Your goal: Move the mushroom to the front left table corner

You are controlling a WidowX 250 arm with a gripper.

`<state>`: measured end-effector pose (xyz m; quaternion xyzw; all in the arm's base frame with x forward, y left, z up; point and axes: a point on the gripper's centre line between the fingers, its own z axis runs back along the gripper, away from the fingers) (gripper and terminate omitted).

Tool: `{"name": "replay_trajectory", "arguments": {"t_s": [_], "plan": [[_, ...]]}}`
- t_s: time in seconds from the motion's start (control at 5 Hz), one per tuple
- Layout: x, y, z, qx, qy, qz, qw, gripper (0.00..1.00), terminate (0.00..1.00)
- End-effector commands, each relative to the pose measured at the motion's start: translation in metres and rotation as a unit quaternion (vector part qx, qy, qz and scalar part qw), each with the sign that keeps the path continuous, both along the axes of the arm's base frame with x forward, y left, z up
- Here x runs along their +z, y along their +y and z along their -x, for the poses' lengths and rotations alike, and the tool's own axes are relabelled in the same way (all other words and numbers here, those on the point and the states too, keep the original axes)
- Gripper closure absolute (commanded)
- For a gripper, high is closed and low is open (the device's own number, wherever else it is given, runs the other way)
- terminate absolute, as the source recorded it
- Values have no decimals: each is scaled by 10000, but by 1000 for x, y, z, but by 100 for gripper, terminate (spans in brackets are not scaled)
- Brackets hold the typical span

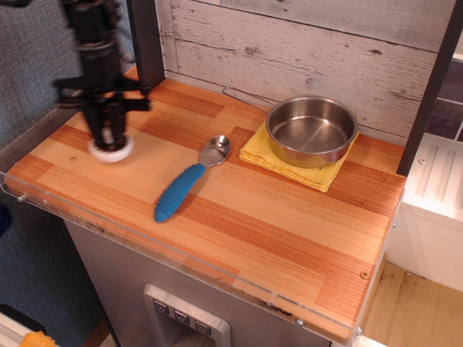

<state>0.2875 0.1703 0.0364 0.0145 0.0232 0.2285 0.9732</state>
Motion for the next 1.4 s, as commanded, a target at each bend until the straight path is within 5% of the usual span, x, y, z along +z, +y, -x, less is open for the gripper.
{"name": "replay_trajectory", "arguments": {"t_s": [0.0,0.4,0.6,1.2], "plan": [[17,20,36,398,-317,-167,9986,100,0],[15,19,42,252,-391,-167,9988,100,0],[17,16,40,127,-405,-205,9989,0,0],[74,-14,34,-713,-771,-449,9935,0,0]]}}
